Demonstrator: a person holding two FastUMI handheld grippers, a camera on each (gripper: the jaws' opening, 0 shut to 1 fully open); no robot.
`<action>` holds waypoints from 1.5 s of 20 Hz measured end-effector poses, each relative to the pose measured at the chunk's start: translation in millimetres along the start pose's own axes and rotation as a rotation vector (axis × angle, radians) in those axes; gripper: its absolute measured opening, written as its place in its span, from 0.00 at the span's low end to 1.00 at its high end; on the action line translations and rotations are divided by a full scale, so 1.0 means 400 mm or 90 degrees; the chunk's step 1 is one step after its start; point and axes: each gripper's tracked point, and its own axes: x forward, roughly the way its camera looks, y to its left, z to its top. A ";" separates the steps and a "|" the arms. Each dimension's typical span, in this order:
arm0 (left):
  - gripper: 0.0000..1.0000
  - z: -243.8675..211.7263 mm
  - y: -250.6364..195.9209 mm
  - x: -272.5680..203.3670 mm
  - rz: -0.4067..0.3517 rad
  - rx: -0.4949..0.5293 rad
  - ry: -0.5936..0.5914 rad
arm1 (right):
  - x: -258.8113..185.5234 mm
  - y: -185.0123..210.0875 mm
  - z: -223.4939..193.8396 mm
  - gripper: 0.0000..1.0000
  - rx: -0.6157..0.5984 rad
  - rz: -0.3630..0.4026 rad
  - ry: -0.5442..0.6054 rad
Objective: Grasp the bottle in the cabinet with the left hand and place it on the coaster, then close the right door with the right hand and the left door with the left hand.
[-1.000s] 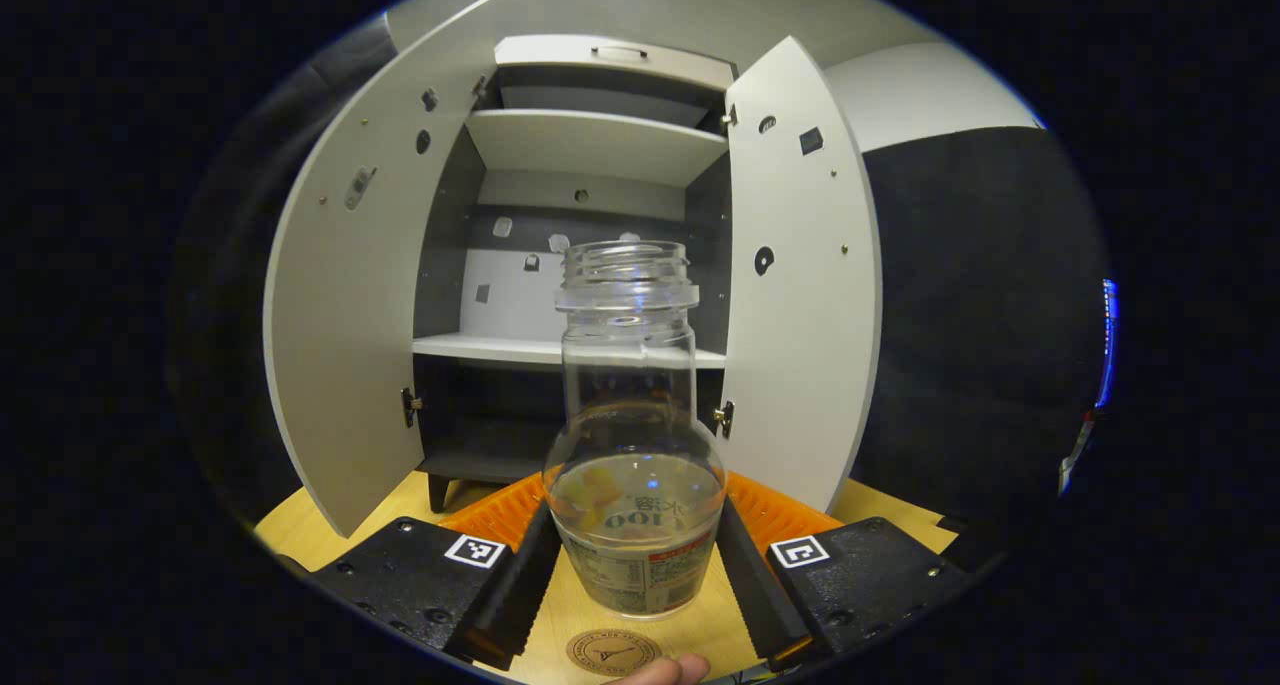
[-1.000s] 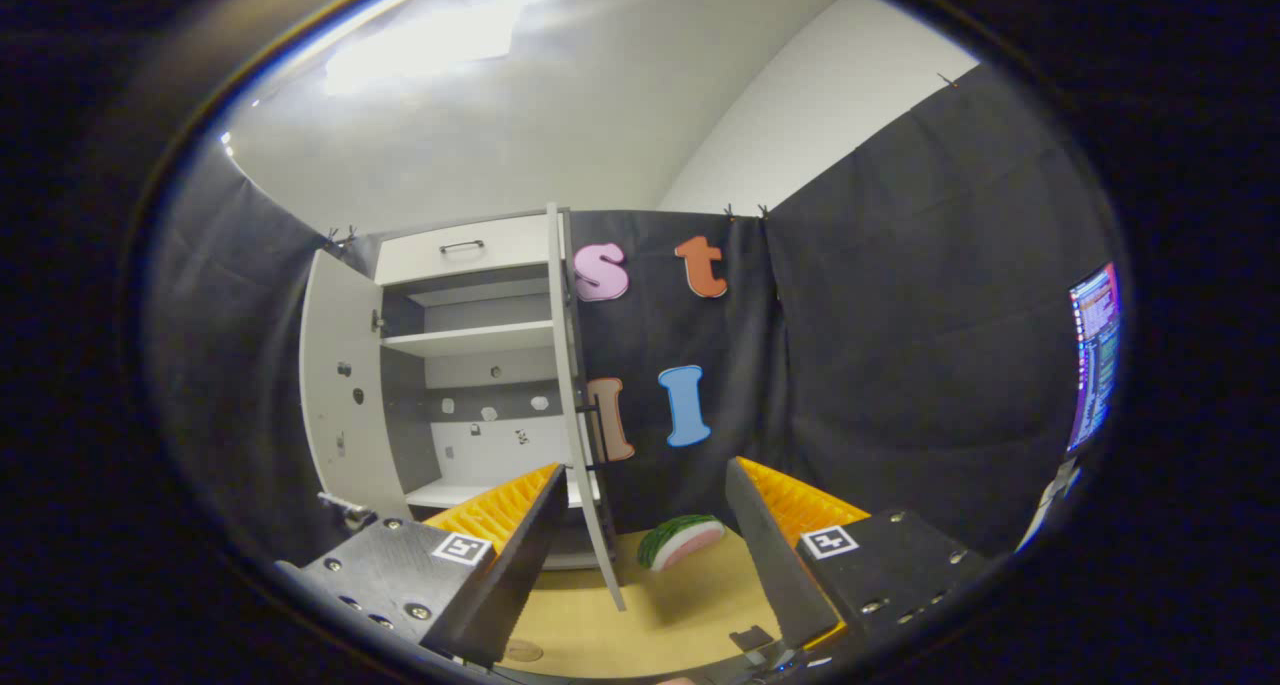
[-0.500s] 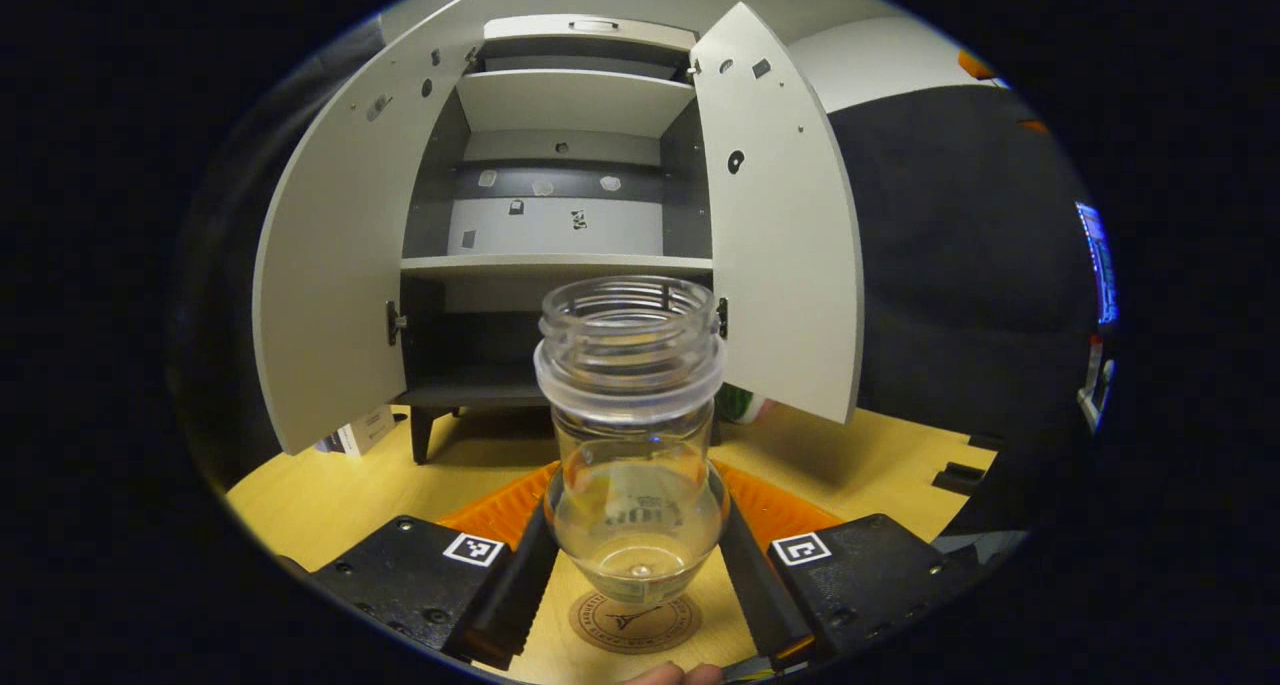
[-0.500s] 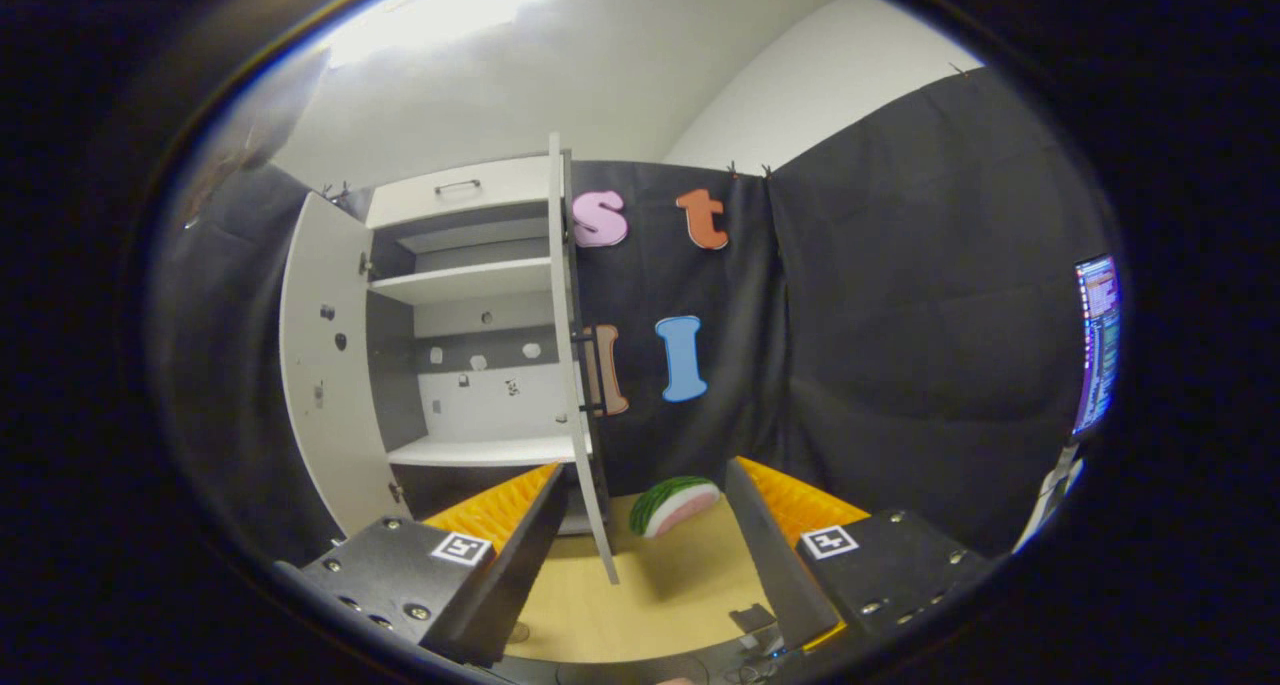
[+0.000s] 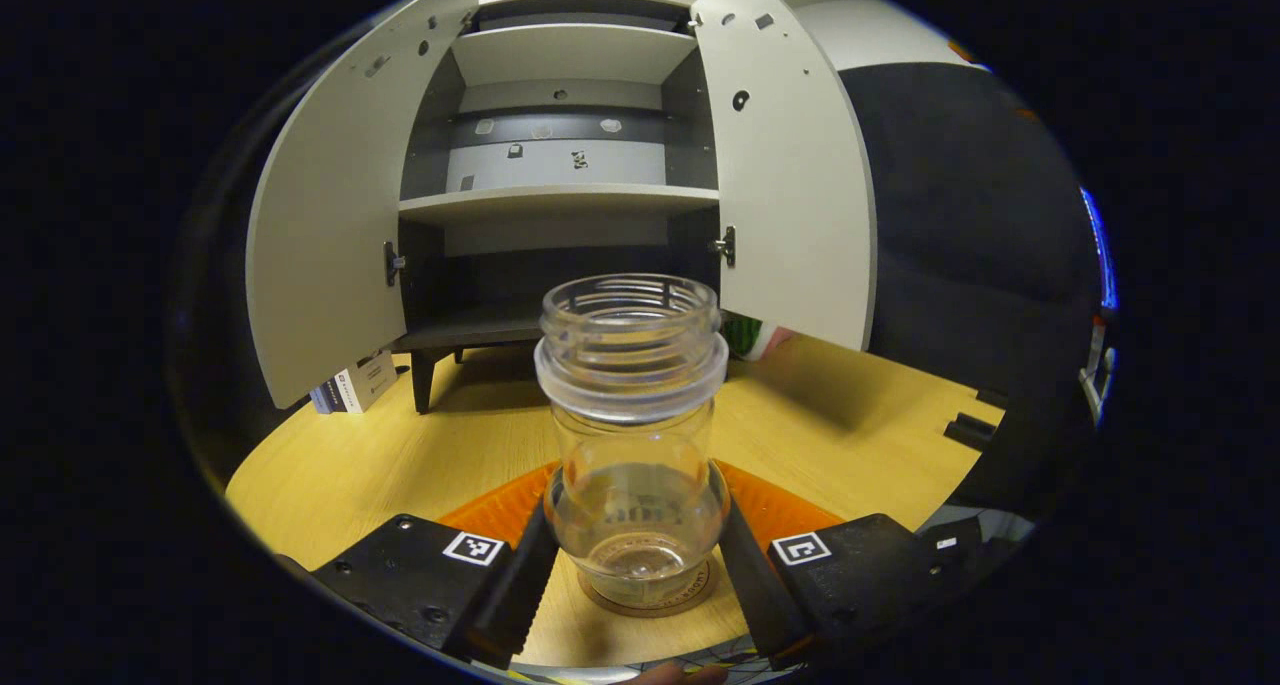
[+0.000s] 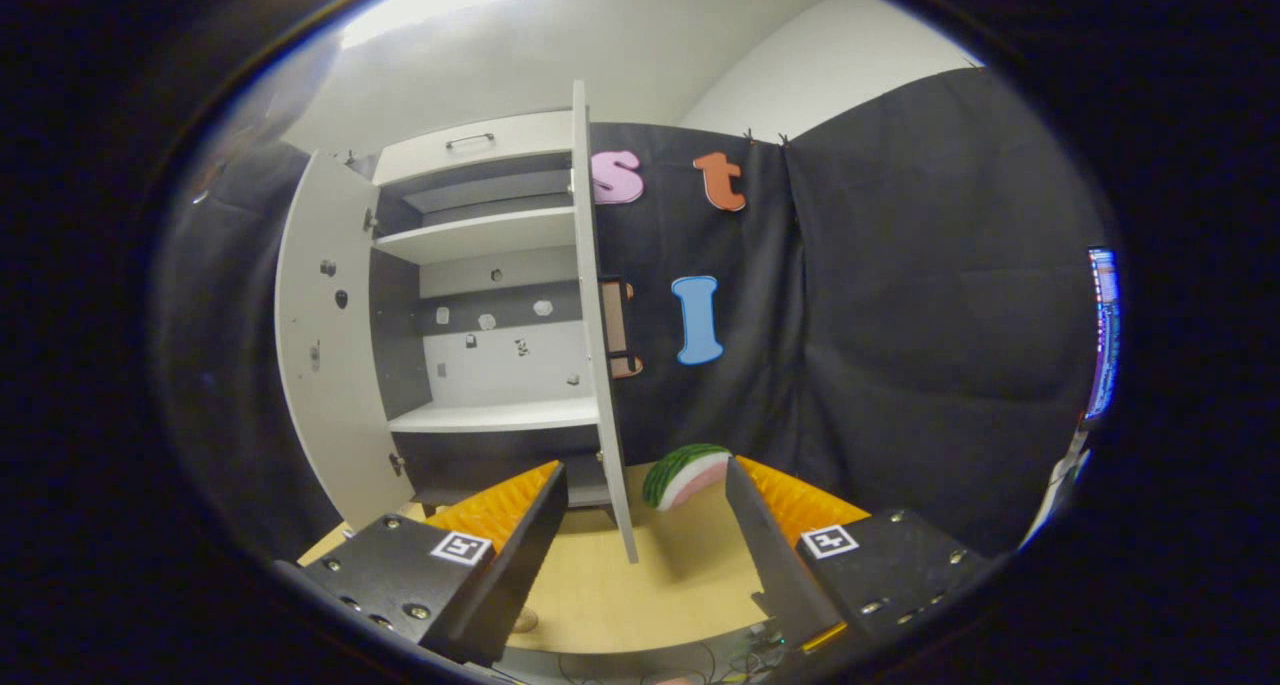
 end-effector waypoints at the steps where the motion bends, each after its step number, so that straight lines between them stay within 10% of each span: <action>1: 0.83 -0.001 -0.001 0.002 -0.004 0.007 0.001 | 0.003 -0.003 0.000 0.97 0.001 -0.003 0.001; 18: 0.94 0.099 -0.028 -0.015 -0.077 -0.001 0.022 | 0.047 -0.074 0.086 0.97 0.000 -0.031 -0.028; 30: 0.94 0.634 0.115 -0.193 -0.061 -0.070 -0.082 | 0.318 -0.178 0.229 0.95 -0.028 -0.063 -0.091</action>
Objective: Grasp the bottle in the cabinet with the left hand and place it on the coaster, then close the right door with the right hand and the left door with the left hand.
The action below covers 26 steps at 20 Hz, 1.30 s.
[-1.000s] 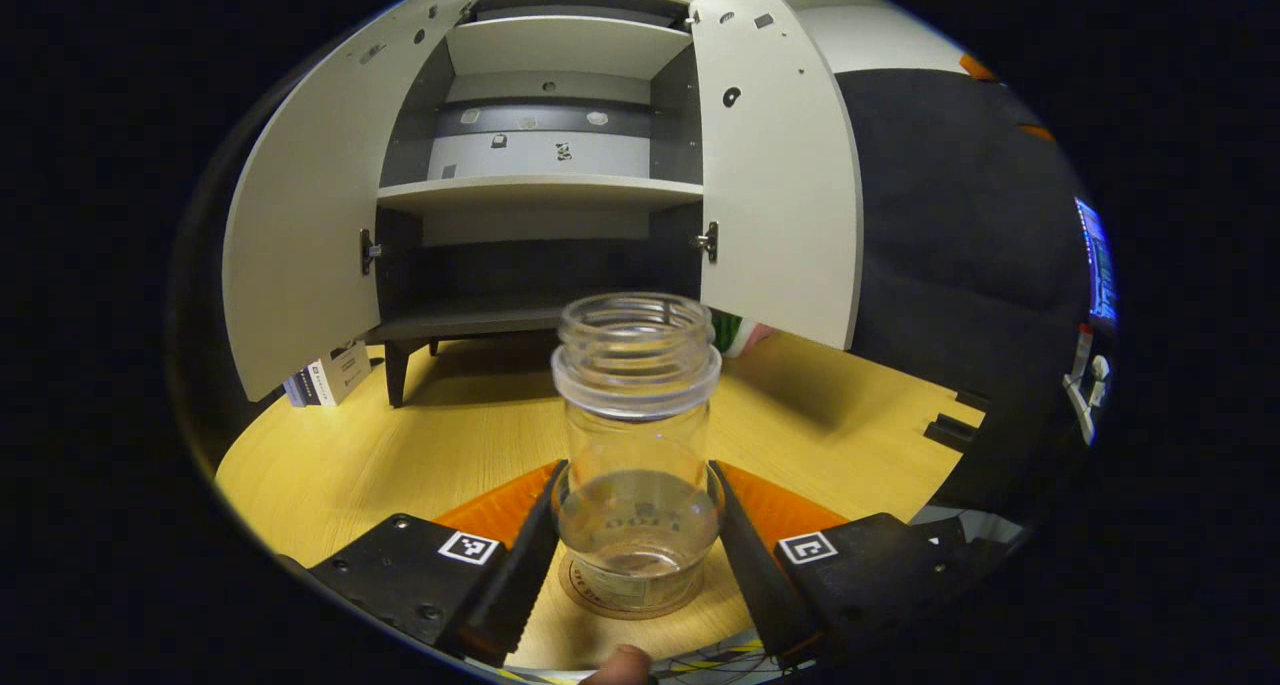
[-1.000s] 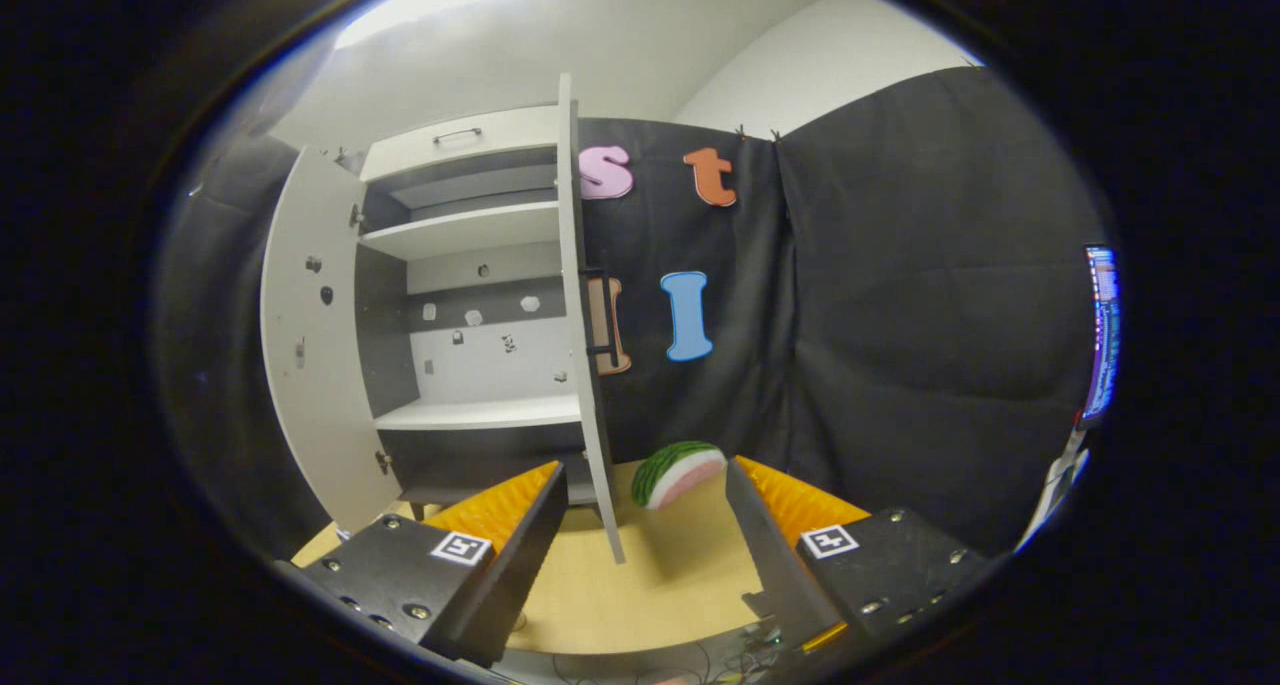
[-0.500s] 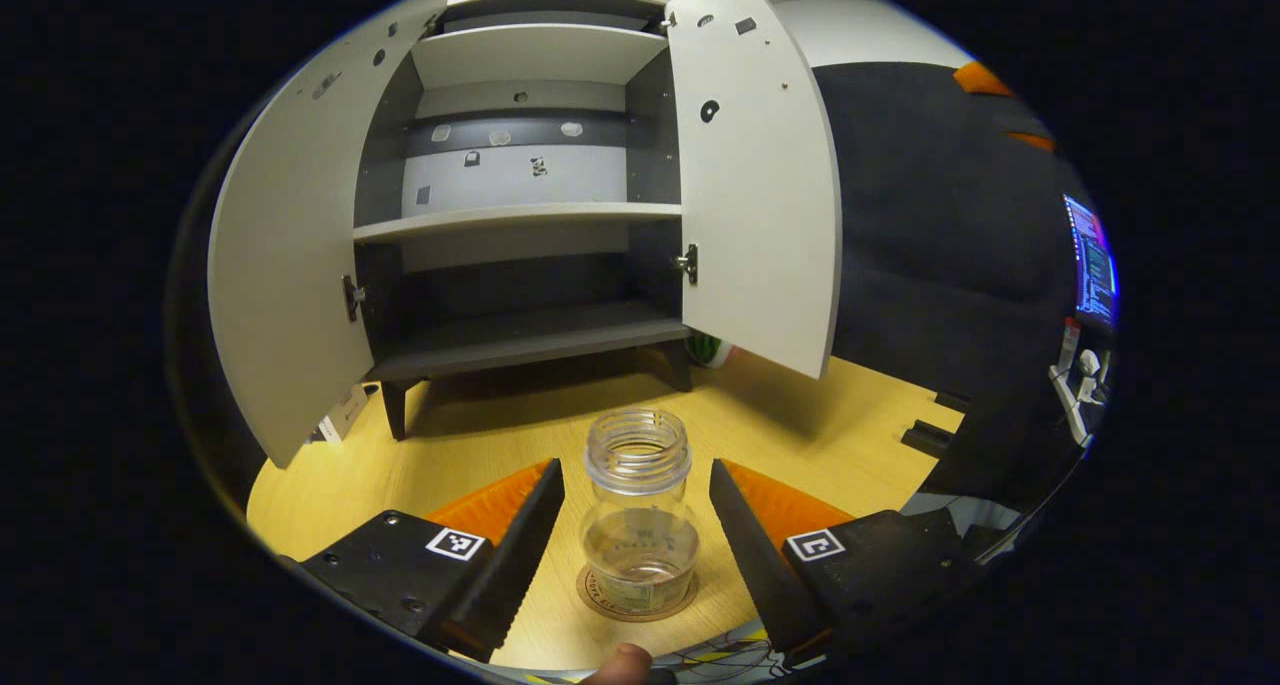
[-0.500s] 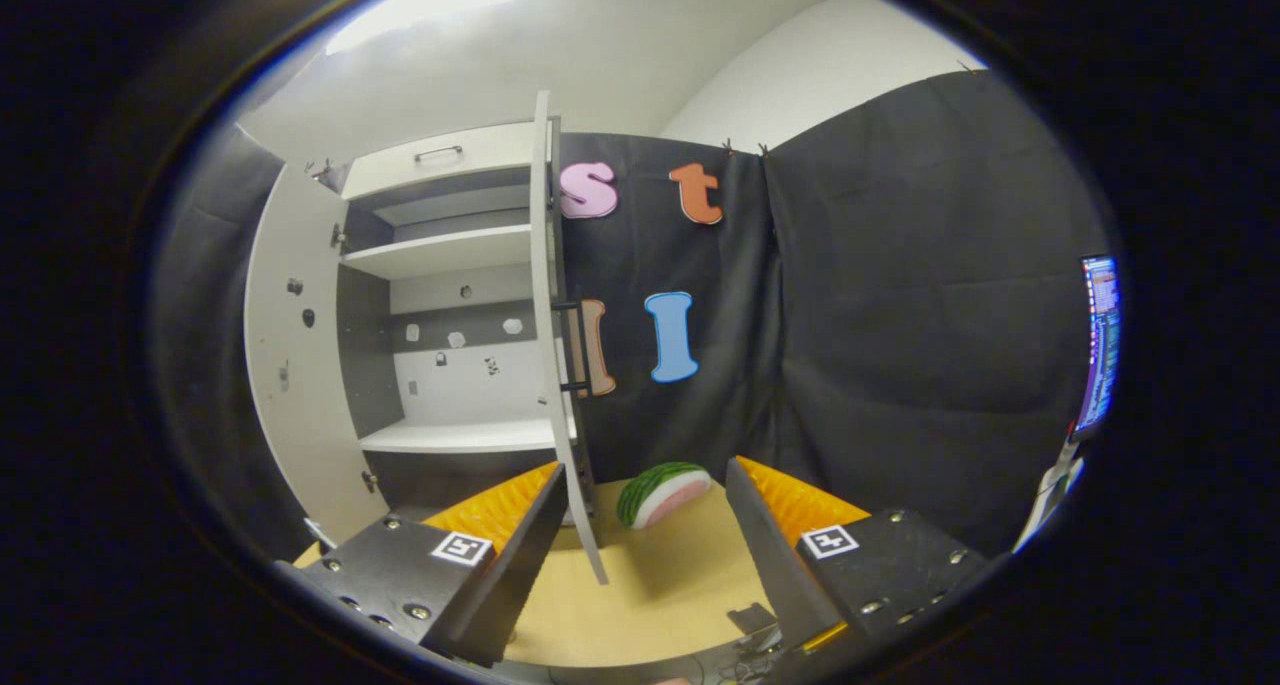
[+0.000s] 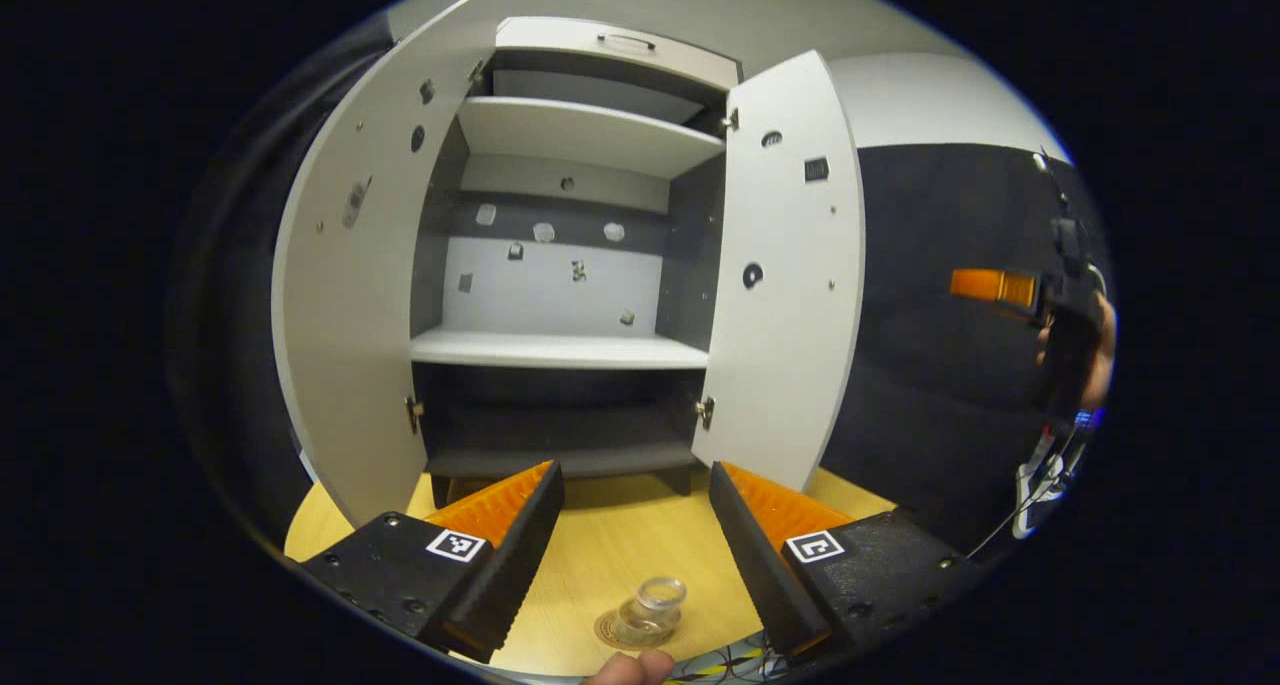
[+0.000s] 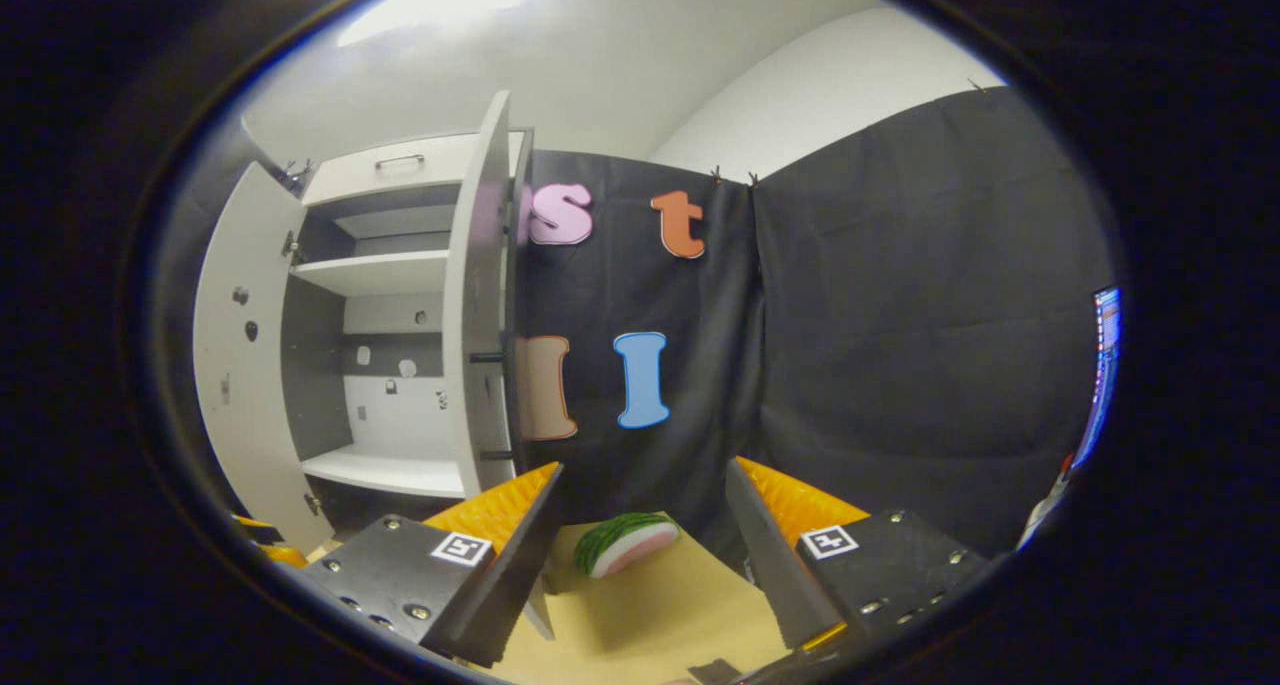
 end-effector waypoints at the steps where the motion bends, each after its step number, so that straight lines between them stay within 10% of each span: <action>1: 0.93 0.029 0.020 -0.011 0.001 0.027 0.010 | 0.032 0.008 0.006 0.93 -0.012 0.005 0.000; 10: 0.96 0.336 0.303 -0.106 0.122 0.123 -0.113 | 0.284 0.065 0.017 0.96 -0.066 0.033 0.025; 19: 0.98 0.362 0.571 -0.282 0.243 0.072 -0.103 | 0.270 0.280 0.024 0.84 -0.025 0.149 0.053; 26: 0.98 0.351 0.710 -0.382 0.311 0.010 -0.091 | 0.271 0.304 0.035 0.84 -0.011 0.130 0.029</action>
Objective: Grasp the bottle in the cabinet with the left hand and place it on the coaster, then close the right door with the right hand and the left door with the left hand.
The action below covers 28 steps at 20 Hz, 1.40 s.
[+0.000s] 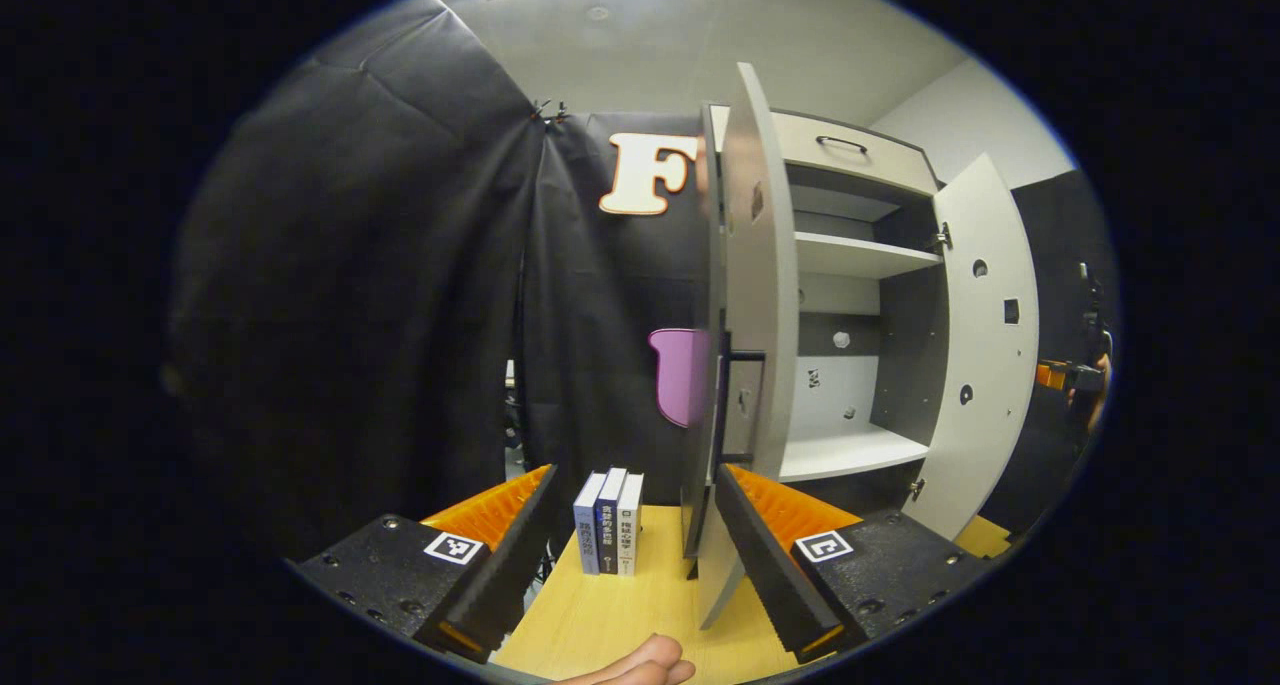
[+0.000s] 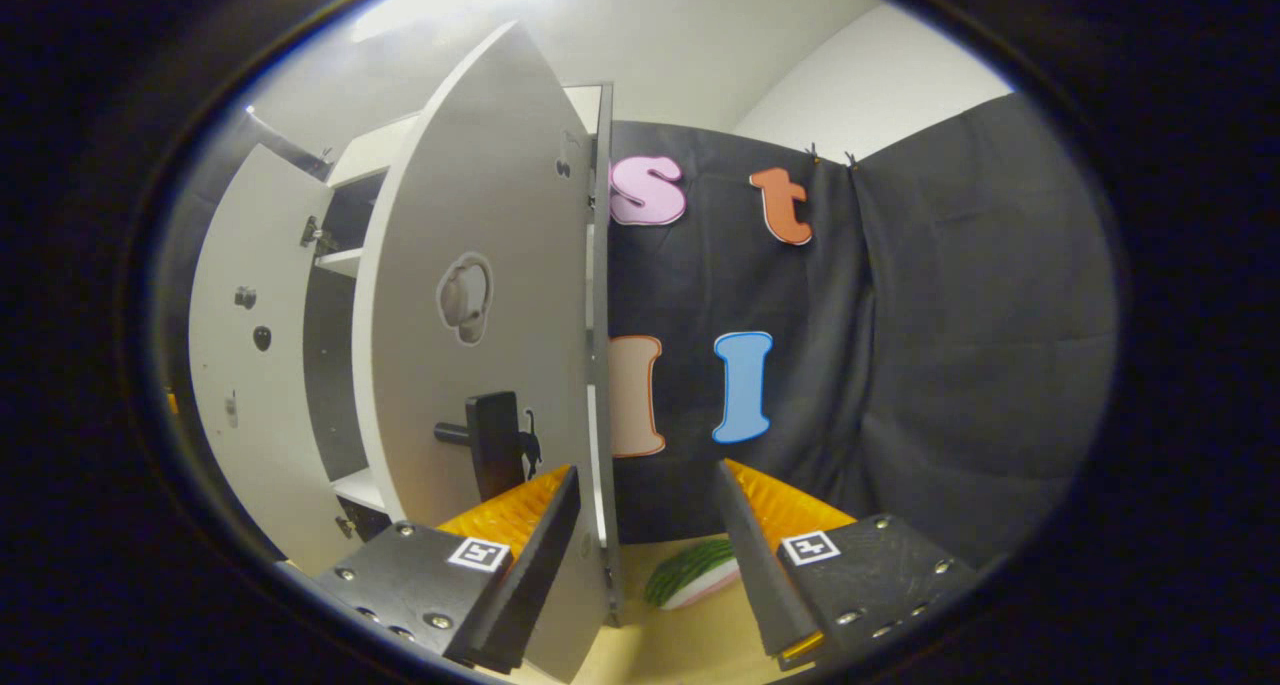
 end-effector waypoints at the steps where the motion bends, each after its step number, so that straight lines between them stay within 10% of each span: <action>1: 0.97 -0.003 0.020 -0.005 0.010 -0.005 0.003 | -0.001 0.003 0.000 0.84 0.004 -0.002 0.000; 11: 0.97 -0.023 0.162 -0.005 0.091 -0.002 0.024 | 0.014 0.080 -0.014 0.84 0.037 0.032 0.005; 28: 0.94 -0.023 0.143 0.108 0.085 0.005 -0.002 | 0.059 0.219 -0.037 0.82 0.069 0.113 0.009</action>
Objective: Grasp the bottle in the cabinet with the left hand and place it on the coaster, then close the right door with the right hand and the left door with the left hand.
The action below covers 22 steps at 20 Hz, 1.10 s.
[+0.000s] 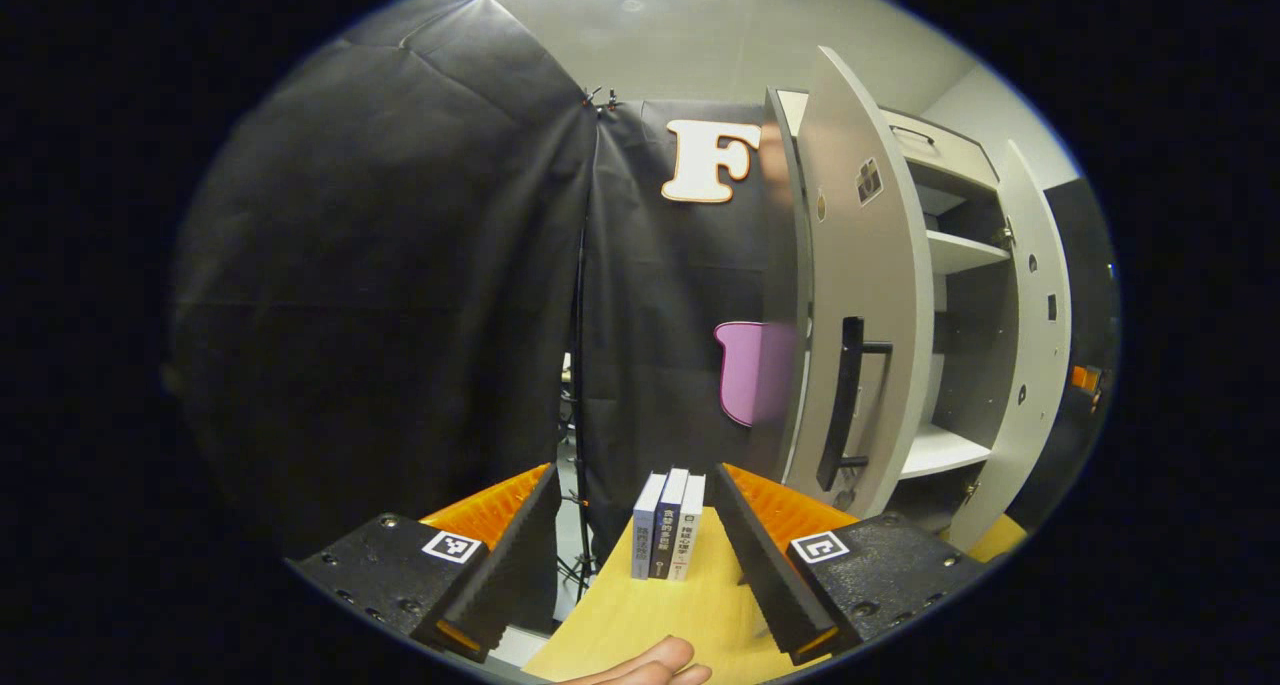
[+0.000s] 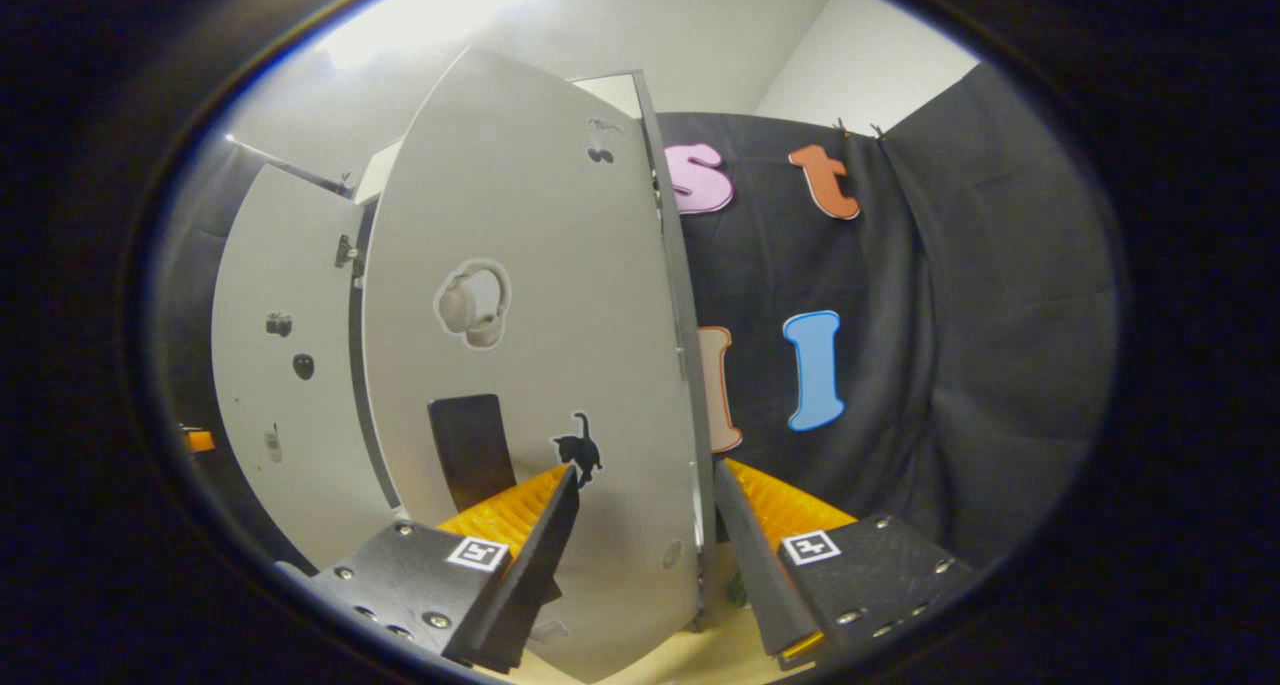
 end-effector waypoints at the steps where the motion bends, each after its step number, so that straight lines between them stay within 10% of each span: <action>1: 0.94 0.000 0.000 0.008 0.003 -0.002 0.000 | 0.005 0.013 -0.007 0.89 0.005 0.007 0.002; 22: 0.90 0.031 -0.254 0.178 -0.115 -0.106 0.014 | -0.432 -0.038 -0.022 0.94 -0.016 0.015 0.007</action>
